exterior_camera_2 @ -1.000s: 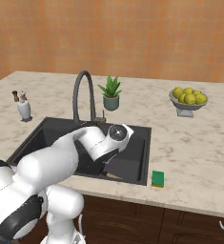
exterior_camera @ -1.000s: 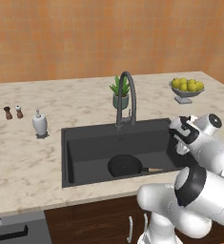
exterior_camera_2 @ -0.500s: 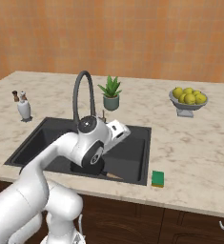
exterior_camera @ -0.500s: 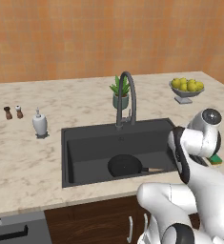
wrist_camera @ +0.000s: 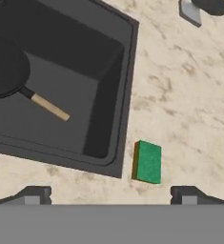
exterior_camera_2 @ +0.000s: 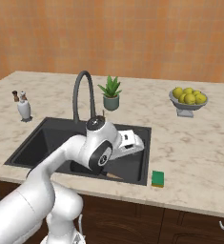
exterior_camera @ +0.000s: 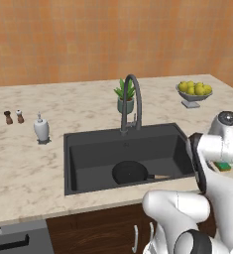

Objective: Pick the pan and sponge and place them into the sink. Then turn on the water.

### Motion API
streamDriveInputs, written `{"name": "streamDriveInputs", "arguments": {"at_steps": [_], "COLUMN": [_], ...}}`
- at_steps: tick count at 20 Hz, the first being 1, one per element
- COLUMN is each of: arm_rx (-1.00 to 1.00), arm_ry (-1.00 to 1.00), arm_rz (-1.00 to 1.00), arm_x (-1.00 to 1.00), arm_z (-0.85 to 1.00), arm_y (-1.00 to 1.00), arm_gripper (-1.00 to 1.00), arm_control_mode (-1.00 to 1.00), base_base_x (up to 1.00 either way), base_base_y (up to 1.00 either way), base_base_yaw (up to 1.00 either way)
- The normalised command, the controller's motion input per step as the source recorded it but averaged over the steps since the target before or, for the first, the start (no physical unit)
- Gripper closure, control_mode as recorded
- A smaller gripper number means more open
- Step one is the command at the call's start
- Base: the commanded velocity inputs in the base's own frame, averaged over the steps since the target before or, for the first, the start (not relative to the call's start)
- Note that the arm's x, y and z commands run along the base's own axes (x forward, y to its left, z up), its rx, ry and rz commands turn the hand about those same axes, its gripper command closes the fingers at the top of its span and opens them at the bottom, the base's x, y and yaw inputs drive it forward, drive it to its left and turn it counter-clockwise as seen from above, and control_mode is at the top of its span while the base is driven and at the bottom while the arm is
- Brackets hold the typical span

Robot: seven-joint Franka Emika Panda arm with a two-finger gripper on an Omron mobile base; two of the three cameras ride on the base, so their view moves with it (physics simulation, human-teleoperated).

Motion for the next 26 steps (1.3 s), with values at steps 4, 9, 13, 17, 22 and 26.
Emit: {"name": "streamDriveInputs", "arguments": {"at_steps": [4,9,13,17,22,26], "arm_rx": [0.35,0.29,0.04,0.0,0.0,0.0], "arm_ry": [0.2,0.06,0.0,0.0,0.0,0.0], "arm_rz": [-0.18,-0.07,-0.09,-0.08,-0.08,-0.08], "arm_x": [-0.16,-0.04,0.0,0.0,0.0,0.05], "arm_z": [0.0,-0.01,-0.24,-0.43,-0.56,-0.54], "arm_y": [-0.51,-0.55,-0.28,-0.12,-0.1,-0.12], "arm_gripper": [-1.0,-1.0,-1.0,-1.0,-1.0,-1.0], "arm_control_mode": [-1.0,-1.0,-1.0,-1.0,-1.0,-1.0], "base_base_x": [0.0,0.0,0.0,0.0,0.0,0.0], "base_base_y": [0.0,0.0,0.0,0.0,0.0,0.0], "base_base_yaw": [0.0,0.0,0.0,0.0,0.0,0.0]}}
